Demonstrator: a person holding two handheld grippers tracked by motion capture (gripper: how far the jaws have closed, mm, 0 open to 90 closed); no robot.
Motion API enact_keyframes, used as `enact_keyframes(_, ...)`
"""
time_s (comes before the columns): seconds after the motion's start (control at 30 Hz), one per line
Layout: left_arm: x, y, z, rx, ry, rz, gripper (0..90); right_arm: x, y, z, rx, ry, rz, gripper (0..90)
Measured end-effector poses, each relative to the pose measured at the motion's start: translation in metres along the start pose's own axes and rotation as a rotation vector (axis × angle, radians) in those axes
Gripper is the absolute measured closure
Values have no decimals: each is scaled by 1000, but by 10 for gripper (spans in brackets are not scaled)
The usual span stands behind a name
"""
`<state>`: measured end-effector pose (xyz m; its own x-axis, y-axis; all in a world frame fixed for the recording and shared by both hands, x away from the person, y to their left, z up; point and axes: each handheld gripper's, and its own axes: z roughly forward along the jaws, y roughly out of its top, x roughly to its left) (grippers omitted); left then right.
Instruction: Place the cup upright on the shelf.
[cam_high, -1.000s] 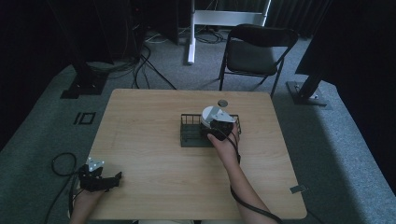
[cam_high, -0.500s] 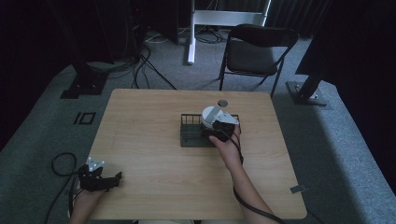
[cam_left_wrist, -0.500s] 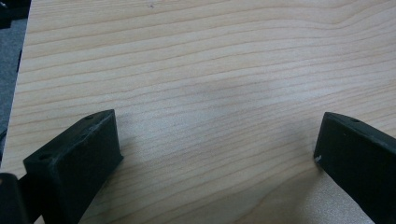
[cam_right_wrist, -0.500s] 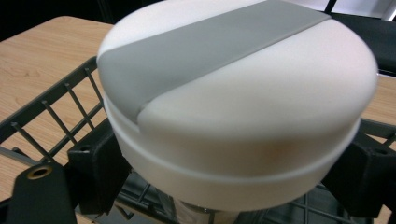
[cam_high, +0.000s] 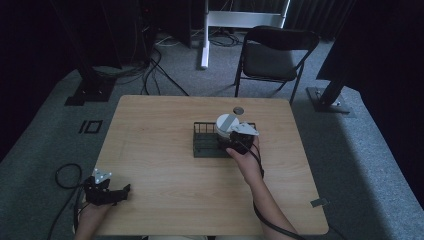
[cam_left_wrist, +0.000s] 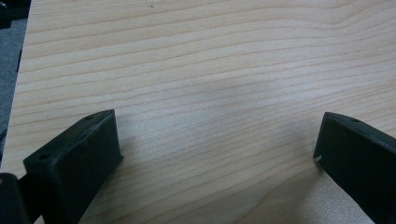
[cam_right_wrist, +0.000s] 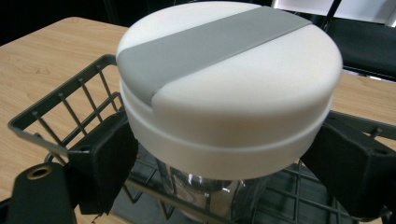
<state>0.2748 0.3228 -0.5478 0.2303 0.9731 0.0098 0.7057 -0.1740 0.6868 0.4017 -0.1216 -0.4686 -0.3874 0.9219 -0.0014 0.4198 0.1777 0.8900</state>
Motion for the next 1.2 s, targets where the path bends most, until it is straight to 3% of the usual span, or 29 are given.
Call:
enact_keyframes(0.63,0,0,0,0,0,0,6,0,-3,-19,-30,9,-20,122)
enact_keyframes(1.2,0,0,0,0,0,1,6,-9,-13,-44,-68,10,-19,122)
